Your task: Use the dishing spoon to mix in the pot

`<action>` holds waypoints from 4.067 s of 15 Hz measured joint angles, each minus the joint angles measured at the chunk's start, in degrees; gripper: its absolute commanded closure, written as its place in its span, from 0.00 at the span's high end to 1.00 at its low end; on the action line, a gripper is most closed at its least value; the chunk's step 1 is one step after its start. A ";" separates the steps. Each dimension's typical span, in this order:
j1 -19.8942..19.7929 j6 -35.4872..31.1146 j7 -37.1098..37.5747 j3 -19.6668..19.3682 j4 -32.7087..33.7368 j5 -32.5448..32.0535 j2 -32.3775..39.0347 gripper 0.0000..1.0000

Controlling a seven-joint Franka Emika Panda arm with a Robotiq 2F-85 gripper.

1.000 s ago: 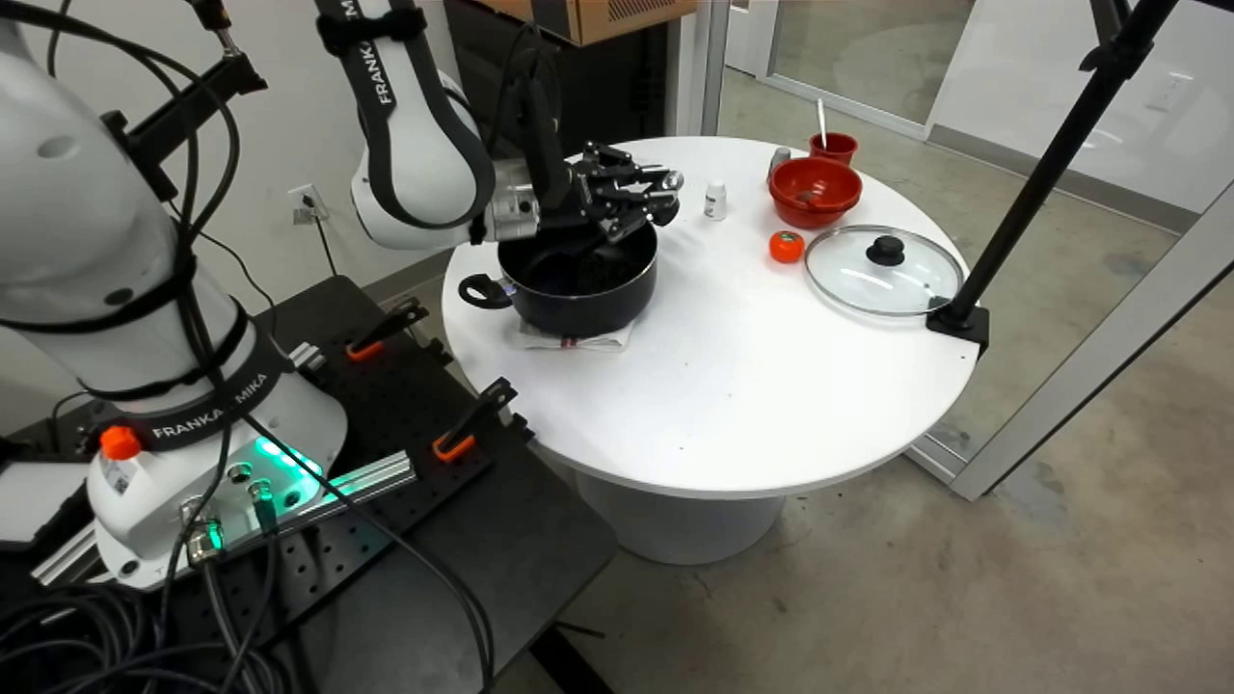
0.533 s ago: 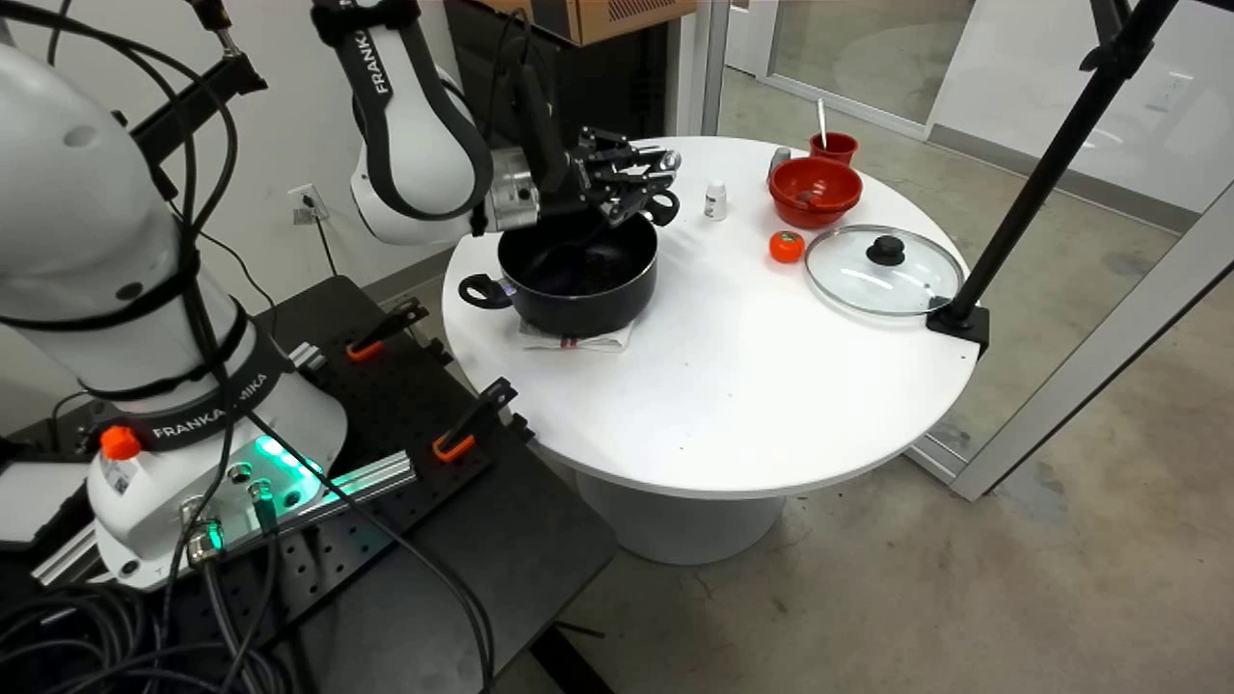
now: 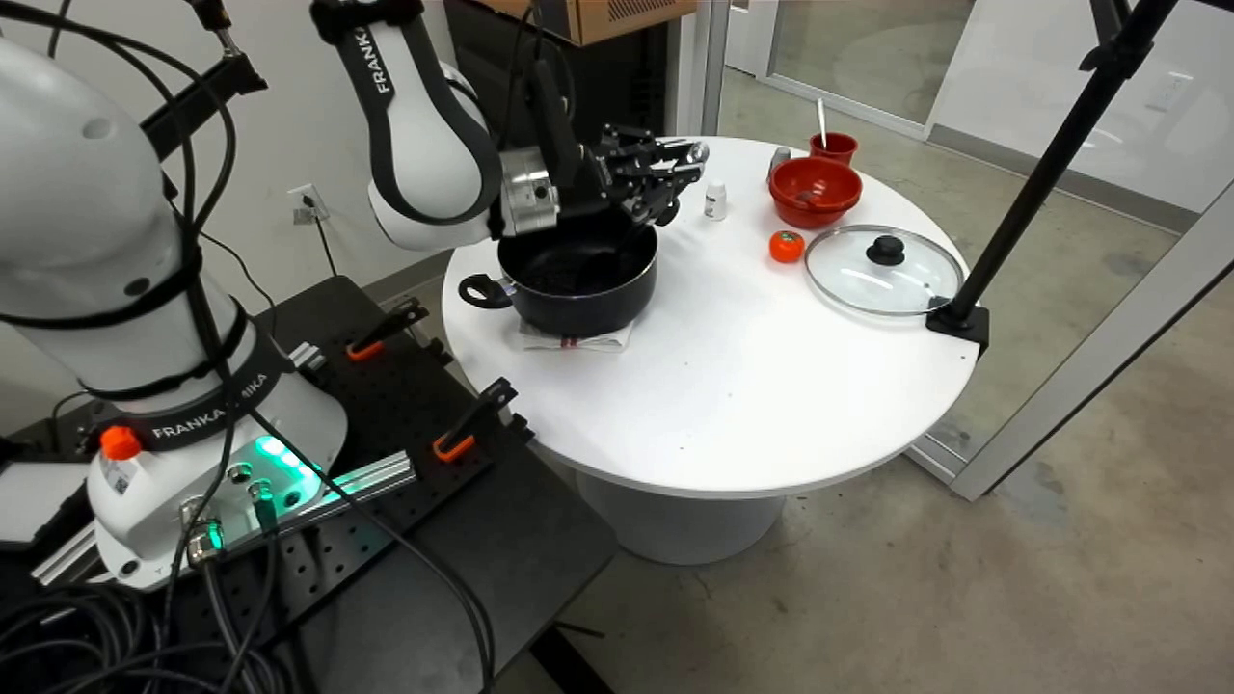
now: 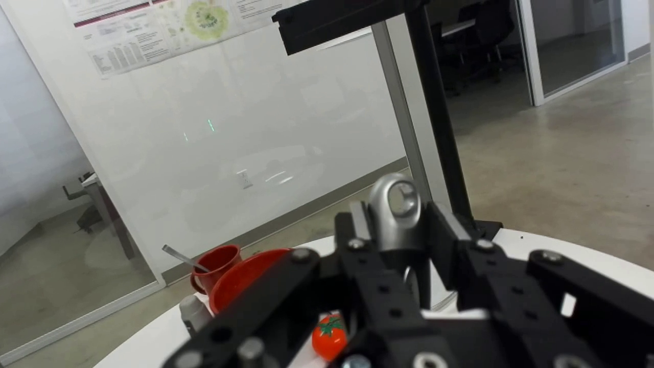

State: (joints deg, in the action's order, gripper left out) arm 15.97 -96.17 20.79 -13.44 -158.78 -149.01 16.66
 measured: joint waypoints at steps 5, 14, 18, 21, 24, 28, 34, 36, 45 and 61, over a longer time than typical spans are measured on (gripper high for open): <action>1.72 0.13 -0.01 -1.91 0.00 0.00 0.00 0.08; 2.67 7.26 2.65 -1.23 -0.04 0.00 0.74 0.08; 3.55 12.62 7.08 0.13 -0.06 0.00 3.41 0.08; 4.67 17.73 11.24 0.99 -0.07 0.00 6.26 0.08; 6.66 22.77 16.13 1.04 -0.07 0.00 9.05 0.08; 12.42 29.40 24.44 -1.91 -0.11 0.00 13.35 0.08; 17.77 32.71 30.58 -9.93 -0.11 0.01 18.38 0.08; 17.64 31.61 30.30 -12.14 -0.09 0.01 18.40 0.08; 18.79 17.74 21.65 -17.85 0.01 0.23 16.67 0.08; 33.50 2.65 21.83 -24.12 0.01 0.96 15.82 0.08</action>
State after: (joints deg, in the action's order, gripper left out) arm 49.47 -93.52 42.62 -37.55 -158.77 -148.05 32.48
